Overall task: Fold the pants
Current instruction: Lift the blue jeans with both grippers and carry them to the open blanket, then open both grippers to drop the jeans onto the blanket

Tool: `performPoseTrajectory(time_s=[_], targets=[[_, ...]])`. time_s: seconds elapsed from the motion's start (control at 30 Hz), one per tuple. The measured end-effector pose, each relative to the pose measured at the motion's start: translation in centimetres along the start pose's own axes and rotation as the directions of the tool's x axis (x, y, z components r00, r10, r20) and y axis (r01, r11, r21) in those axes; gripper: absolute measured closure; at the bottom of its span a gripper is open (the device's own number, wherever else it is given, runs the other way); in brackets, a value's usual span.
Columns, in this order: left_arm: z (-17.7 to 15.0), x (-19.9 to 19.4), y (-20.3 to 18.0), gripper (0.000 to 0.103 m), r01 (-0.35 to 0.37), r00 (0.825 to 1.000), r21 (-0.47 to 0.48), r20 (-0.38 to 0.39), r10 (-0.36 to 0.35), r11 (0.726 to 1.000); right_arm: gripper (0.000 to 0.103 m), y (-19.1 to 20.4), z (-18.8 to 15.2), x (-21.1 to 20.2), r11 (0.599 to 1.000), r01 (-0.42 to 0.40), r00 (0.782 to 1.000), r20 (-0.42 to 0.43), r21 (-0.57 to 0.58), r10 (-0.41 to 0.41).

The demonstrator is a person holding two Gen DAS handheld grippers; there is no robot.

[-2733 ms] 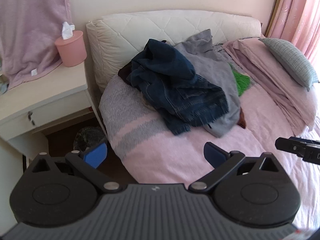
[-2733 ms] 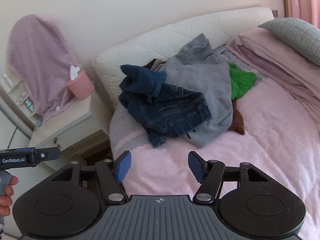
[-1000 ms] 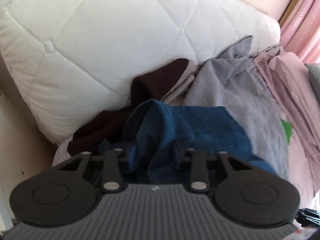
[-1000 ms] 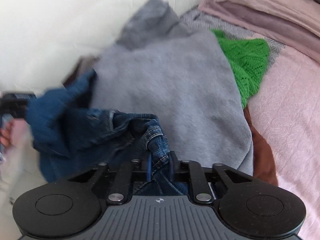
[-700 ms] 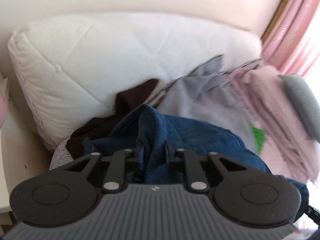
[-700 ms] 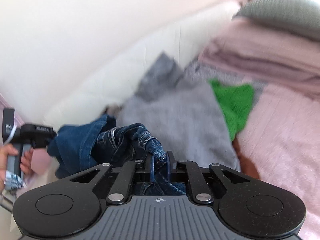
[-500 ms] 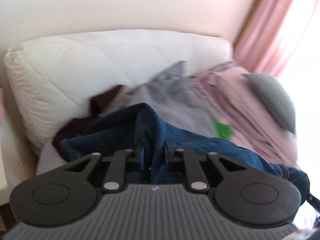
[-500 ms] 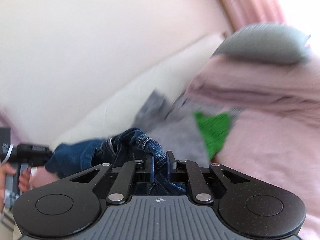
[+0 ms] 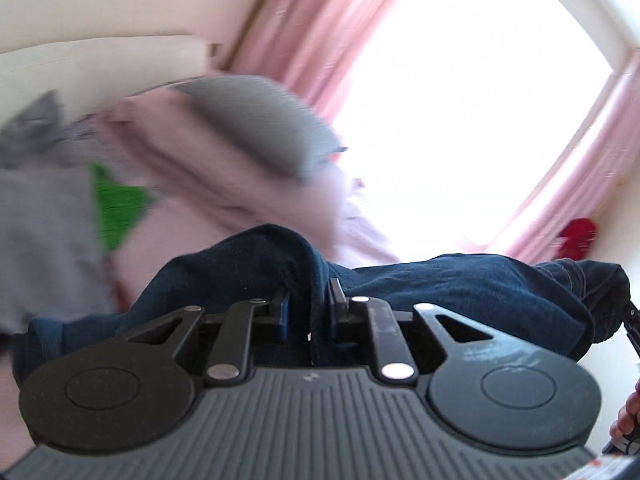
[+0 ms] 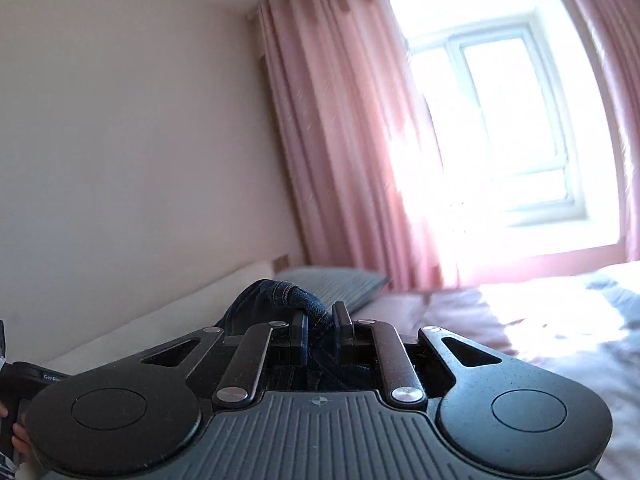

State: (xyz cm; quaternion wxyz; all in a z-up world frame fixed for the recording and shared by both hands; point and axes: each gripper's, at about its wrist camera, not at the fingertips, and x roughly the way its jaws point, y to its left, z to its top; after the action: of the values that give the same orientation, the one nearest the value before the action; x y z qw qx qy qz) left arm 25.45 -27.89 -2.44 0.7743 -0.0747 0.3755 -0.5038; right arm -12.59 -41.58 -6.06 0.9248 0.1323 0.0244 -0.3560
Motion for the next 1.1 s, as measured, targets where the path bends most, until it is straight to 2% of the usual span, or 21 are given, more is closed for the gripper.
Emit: performPoseTrajectory(time_s=[0.07, 0.1, 0.13, 0.17, 0.23, 0.3, 0.33, 0.37, 0.43, 0.53, 0.57, 0.6, 0.63, 0.67, 0.73, 0.8, 0.9, 1.1], targets=[[-0.9, 1.3, -5.2, 0.088, 0.083, 0.996, 0.017, 0.037, -0.083, 0.996, 0.095, -2.6, 3.1, -3.5, 0.996, 0.056, 0.993, 0.106, -0.072, -0.048], [-1.7, 1.9, -7.4, 0.083, 0.118, 0.992, 0.023, 0.043, -0.119, 0.993, 0.094, -3.7, 4.4, -5.4, 0.99, 0.082, 0.986, 0.156, -0.117, -0.063], [-2.7, 2.7, -9.4, 0.075, 0.134, 0.991, 0.03, 0.016, -0.135, 0.99, 0.094, -4.6, 5.0, -6.9, 0.981, 0.104, 0.98, 0.185, -0.164, -0.073], [-4.0, 3.4, -10.8, 0.073, 0.134, 0.99, 0.04, -0.037, -0.133, 0.99, 0.094, -5.6, 5.5, -8.6, 0.966, 0.13, 0.977, 0.197, -0.224, -0.086], [-7.4, 4.3, -12.9, 0.06, 0.15, 0.98, 0.084, -0.147, -0.137, 0.985, 0.092, -7.8, 5.2, -11.8, 0.941, 0.184, 0.978, 0.145, -0.286, -0.147], [-11.4, 4.7, -13.5, 0.054, 0.109, 0.962, 0.144, -0.263, -0.068, 0.983, 0.088, -10.8, 3.3, -14.1, 0.941, 0.222, 0.973, -0.011, -0.254, -0.233], [-13.4, 4.9, -13.5, 0.054, 0.068, 0.947, 0.171, -0.322, -0.01, 0.983, 0.088, -12.5, 1.5, -15.1, 0.942, 0.258, 0.947, -0.135, -0.212, -0.29], [-15.0, 5.2, -12.4, 0.054, 0.039, 0.929, 0.187, -0.37, 0.034, 0.982, 0.087, -13.8, -0.4, -15.8, 0.938, 0.298, 0.908, -0.251, -0.178, -0.336], [-17.6, 5.7, -10.9, 0.054, -0.03, 0.872, 0.231, -0.47, 0.138, 0.972, 0.087, -16.1, -5.3, -17.6, 0.899, 0.419, 0.785, -0.447, -0.126, -0.428], [-19.9, 5.5, -9.0, 0.05, -0.118, 0.805, 0.308, -0.527, 0.272, 0.944, 0.086, -18.3, -9.7, -21.7, 0.833, 0.548, 0.629, -0.618, -0.08, -0.473], [-20.1, 4.7, -9.4, 0.048, -0.132, 0.793, 0.338, -0.528, 0.304, 0.932, 0.085, -18.3, -10.8, -22.4, 0.816, 0.575, 0.591, -0.656, -0.065, -0.469], [-20.1, 3.5, -9.7, 0.046, -0.137, 0.788, 0.366, -0.523, 0.325, 0.921, 0.085, -18.1, -11.8, -23.1, 0.802, 0.595, 0.565, -0.689, -0.04, -0.454], [-20.2, 3.2, -9.8, 0.044, -0.137, 0.785, 0.396, -0.516, 0.343, 0.908, 0.085, -18.4, -11.2, -24.6, 0.794, 0.608, 0.555, -0.709, -0.011, -0.435], [-19.8, 2.8, -10.7, 0.043, -0.135, 0.785, 0.423, -0.506, 0.357, 0.896, 0.085, -17.7, -10.7, -25.2, 0.787, 0.616, 0.557, -0.714, 0.013, -0.424], [-19.4, 1.8, -11.1, 0.038, -0.126, 0.795, 0.454, -0.486, 0.364, 0.882, 0.084, -16.4, -10.5, -24.6, 0.774, 0.631, 0.566, -0.713, 0.052, -0.413], [-19.2, 0.5, -12.0, 0.036, -0.115, 0.801, 0.462, -0.48, 0.357, 0.879, 0.082, -15.1, -9.1, -24.9, 0.767, 0.634, 0.584, -0.712, 0.101, -0.389], [-19.8, -0.6, -11.3, 0.036, -0.113, 0.806, 0.474, -0.471, 0.36, 0.873, 0.078, -13.8, -10.1, -26.2, 0.754, 0.638, 0.6, -0.717, 0.159, -0.356], [-21.2, -4.2, -9.0, 0.036, -0.103, 0.793, 0.499, -0.481, 0.374, 0.86, 0.077, -9.7, -12.9, -26.7, 0.762, 0.628, 0.596, -0.726, 0.156, -0.342]])
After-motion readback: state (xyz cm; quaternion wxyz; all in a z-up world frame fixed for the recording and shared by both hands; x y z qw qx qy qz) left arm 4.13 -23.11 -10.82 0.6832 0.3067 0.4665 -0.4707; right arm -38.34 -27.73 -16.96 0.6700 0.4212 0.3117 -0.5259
